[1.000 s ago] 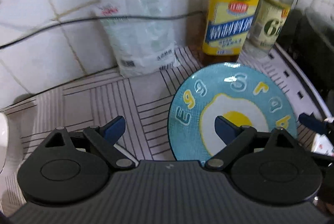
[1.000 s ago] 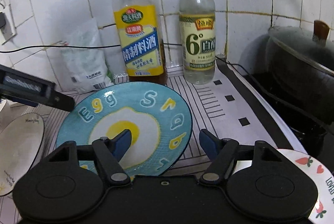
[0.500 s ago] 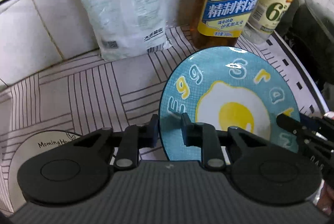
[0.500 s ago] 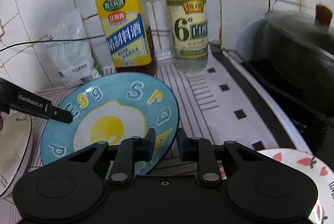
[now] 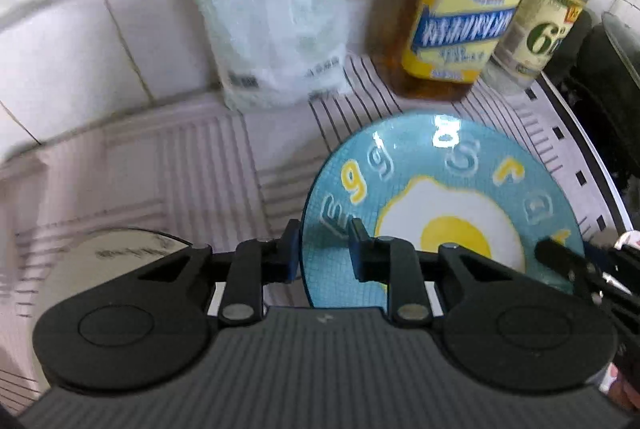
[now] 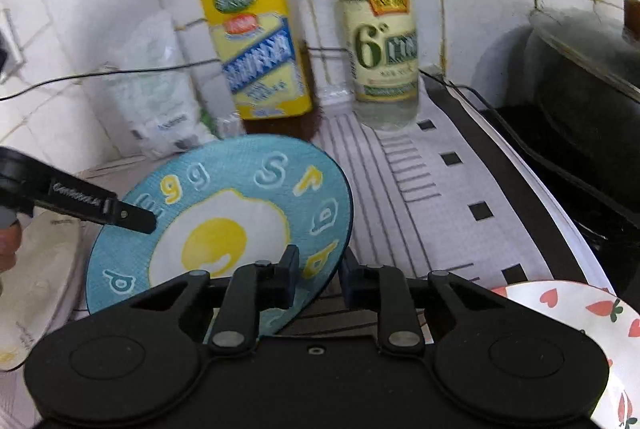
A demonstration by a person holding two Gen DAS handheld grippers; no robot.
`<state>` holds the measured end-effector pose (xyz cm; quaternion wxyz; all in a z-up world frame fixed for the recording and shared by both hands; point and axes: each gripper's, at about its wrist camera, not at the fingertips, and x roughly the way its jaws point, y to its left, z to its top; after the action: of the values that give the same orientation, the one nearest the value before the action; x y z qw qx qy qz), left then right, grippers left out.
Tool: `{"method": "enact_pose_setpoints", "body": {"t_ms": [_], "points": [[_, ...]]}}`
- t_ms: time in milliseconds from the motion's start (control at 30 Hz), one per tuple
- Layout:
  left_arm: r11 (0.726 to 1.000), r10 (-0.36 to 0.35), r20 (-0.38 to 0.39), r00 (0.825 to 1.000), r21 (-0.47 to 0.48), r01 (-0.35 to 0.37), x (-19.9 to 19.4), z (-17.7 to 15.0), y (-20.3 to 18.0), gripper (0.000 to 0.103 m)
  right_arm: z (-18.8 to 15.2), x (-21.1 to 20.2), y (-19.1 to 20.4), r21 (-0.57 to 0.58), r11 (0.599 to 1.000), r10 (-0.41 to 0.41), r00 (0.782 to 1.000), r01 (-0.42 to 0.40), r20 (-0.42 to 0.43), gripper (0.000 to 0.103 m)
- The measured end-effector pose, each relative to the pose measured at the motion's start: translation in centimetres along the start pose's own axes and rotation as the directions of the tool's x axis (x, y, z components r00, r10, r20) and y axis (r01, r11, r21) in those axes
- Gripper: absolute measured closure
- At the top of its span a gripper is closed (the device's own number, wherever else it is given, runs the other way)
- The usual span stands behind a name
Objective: Organize plates and bowls
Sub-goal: 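Carry the blue plate onto the white plate and lower it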
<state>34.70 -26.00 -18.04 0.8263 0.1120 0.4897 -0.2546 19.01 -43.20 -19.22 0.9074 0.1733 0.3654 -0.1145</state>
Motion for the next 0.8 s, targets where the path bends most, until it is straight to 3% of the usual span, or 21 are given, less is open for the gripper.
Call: {"method": "enact_pose_setpoints", "body": {"t_ms": [400, 800], "points": [[1.0, 0.026, 0.036, 0.999, -0.015, -0.025, -5.7, -2.4, 2.0, 0.08, -0.5, -4.3, 2.5, 0.057, 0.992, 0.107, 0.991, -0.111, 0.077, 0.079], [0.995, 0.097, 0.034, 0.995, -0.003, -0.097, -11.2, -5.9, 3.6, 0.079, -1.8, -7.8, 5.3, 0.051, 0.98, 0.19, 0.98, -0.193, 0.053, 0.079]]}}
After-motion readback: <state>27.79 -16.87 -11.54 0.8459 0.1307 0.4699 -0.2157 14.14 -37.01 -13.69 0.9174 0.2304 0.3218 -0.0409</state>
